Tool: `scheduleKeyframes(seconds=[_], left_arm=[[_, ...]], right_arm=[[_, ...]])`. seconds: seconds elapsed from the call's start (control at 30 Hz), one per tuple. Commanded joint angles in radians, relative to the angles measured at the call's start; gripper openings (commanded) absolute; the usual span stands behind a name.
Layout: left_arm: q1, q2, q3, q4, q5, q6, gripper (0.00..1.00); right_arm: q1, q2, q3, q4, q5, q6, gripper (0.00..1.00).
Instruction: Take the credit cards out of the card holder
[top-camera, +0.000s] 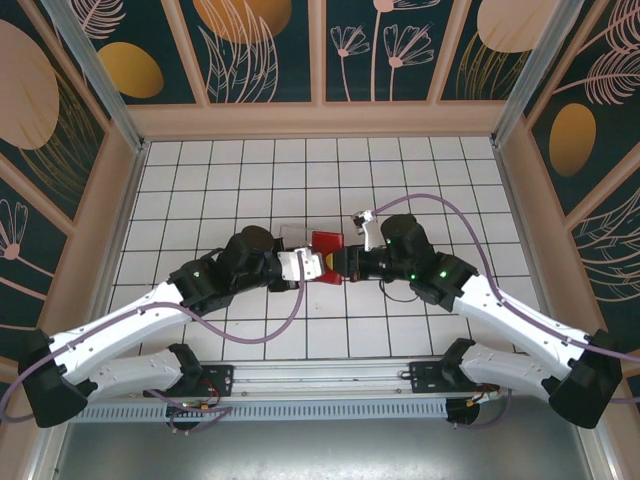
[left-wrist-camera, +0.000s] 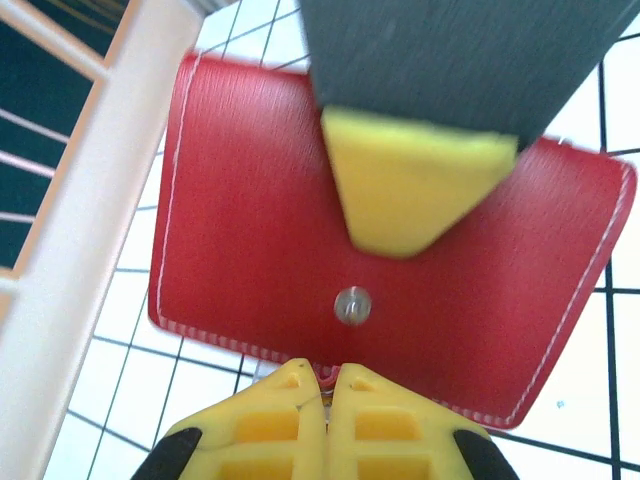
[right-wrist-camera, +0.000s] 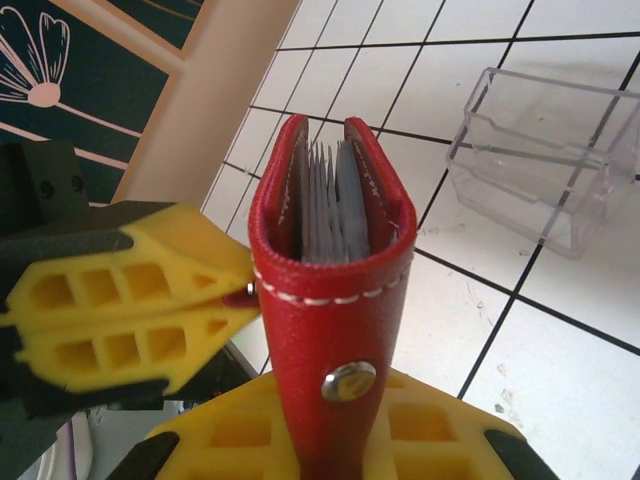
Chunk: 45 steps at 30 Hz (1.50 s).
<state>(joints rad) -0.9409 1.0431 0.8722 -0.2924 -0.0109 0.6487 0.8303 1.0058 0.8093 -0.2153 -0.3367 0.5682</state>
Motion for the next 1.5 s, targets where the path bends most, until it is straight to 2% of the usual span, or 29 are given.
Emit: scheduleKeyframes(seconds=[0.0,0.17,0.3,0.37,0.5,0.63,0.73,0.83,1.1,1.37,1.47], left_arm=[[0.003,-0.031,-0.018,-0.017,-0.038,-0.034,0.04],[0.003,-0.053,-0.024,-0.007,-0.057,-0.070,0.14],[0.002,-0.093,-0.054,0.052,-0.103,-0.189,0.43],[0.003,-0.121,-0.073,0.107,-0.113,-0.282,0.51],[0.003,-0.145,-0.074,0.213,-0.144,-0.551,0.63],[0.003,-0.073,-0.017,0.186,-0.185,-0.856,0.72],[0.003,-0.004,0.016,0.155,-0.147,-0.992,0.71],[0.010,0.004,-0.015,0.174,-0.090,-1.034,0.69],[0.102,-0.125,-0.125,0.261,0.188,-1.031,0.68],[0.106,-0.144,-0.110,0.297,0.395,-1.025,0.69],[0.106,-0.150,-0.106,0.291,0.431,-1.006,0.65]], right_arm=[[-0.003,-0.033,0.017,-0.006,0.033,0.013,0.00],[-0.003,-0.038,0.005,-0.002,0.041,0.016,0.00],[-0.003,-0.040,-0.004,0.001,0.052,0.016,0.00],[-0.003,-0.036,-0.006,-0.008,0.073,0.015,0.00],[-0.007,-0.009,-0.009,-0.026,0.093,0.004,0.00],[-0.011,-0.006,-0.040,0.016,0.060,0.004,0.00],[-0.015,-0.011,-0.056,0.039,0.021,0.002,0.00],[-0.017,-0.033,-0.071,0.057,0.000,-0.004,0.00],[-0.052,-0.149,-0.107,0.105,-0.124,-0.032,0.00],[-0.069,-0.260,-0.136,0.194,-0.249,-0.068,0.00],[-0.070,-0.280,-0.133,0.212,-0.297,-0.081,0.00]])
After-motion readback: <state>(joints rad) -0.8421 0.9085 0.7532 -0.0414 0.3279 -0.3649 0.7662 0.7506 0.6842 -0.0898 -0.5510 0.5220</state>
